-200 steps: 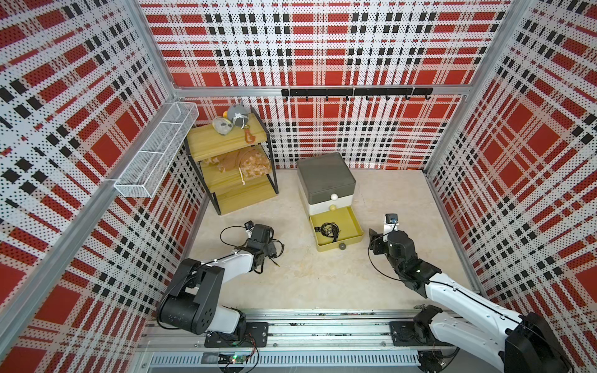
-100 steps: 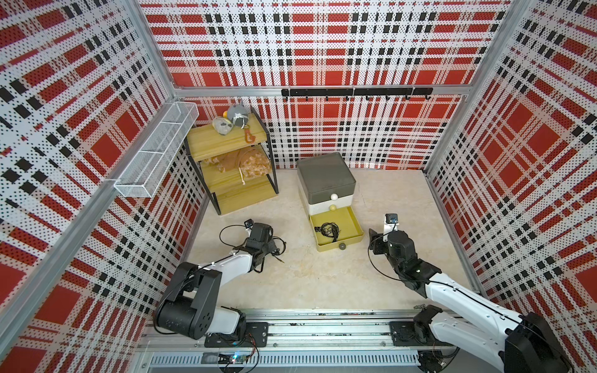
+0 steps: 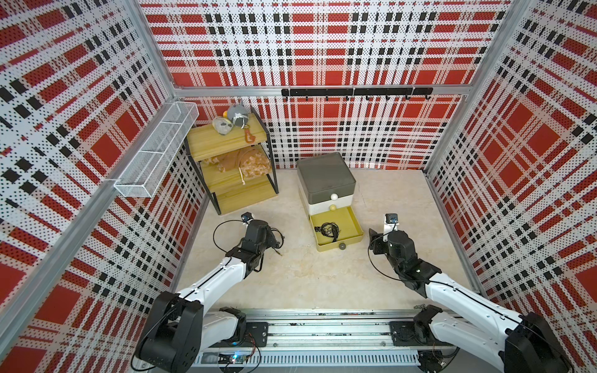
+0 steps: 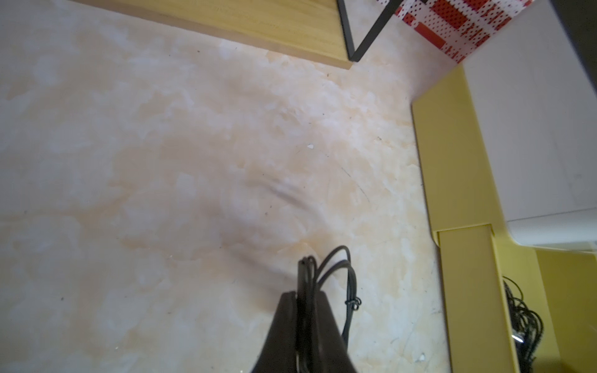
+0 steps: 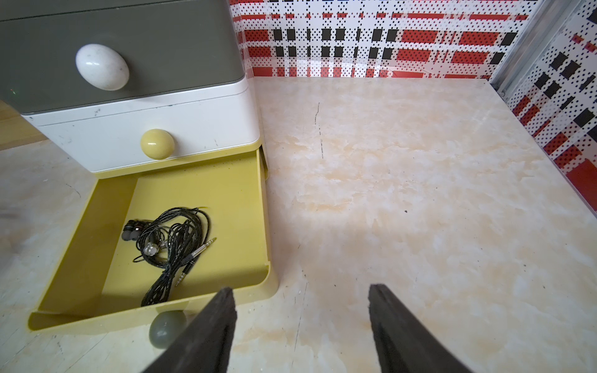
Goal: Place the wired earphones into the drawer by color
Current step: Pick up the wired earphones from the center of the board, then place the wired earphones in the drawer.
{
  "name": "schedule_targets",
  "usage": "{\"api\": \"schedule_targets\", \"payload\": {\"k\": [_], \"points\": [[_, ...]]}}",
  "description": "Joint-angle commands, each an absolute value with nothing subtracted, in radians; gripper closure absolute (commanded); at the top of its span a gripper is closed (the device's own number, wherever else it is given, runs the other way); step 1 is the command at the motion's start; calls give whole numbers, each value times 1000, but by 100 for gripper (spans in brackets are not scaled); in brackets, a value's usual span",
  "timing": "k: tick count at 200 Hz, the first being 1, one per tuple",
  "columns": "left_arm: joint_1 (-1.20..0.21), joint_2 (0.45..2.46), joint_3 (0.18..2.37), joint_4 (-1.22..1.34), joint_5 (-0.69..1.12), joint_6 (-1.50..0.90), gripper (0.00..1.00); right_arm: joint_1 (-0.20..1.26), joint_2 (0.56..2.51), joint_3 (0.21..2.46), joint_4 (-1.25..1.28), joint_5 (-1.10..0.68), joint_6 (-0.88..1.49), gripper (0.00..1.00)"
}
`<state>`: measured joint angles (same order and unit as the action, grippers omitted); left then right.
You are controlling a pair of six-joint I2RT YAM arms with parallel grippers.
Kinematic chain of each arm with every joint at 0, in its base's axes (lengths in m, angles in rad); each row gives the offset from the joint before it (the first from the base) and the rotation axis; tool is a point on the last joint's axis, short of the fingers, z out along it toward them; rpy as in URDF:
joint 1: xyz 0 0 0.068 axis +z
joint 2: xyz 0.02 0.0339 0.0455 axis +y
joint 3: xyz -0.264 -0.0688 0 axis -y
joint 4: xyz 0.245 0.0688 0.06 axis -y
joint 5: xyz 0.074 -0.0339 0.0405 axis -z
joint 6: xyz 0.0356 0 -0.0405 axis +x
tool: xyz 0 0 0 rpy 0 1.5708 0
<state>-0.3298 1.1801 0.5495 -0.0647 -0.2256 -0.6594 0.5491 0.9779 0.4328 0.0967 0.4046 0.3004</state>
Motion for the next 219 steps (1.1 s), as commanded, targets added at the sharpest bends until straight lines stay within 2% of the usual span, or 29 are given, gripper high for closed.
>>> {"api": "schedule_targets", "payload": {"k": [1, 127, 219], "points": [[-365, 1146, 600, -76, -238, -624, 100, 544, 969, 420, 106, 406, 299, 29], [-576, 1184, 749, -25, -284, -573, 100, 544, 957, 419, 104, 400, 299, 29], [-693, 1329, 883, 63, -277, -421, 100, 544, 951, 417, 104, 400, 300, 29]]}}
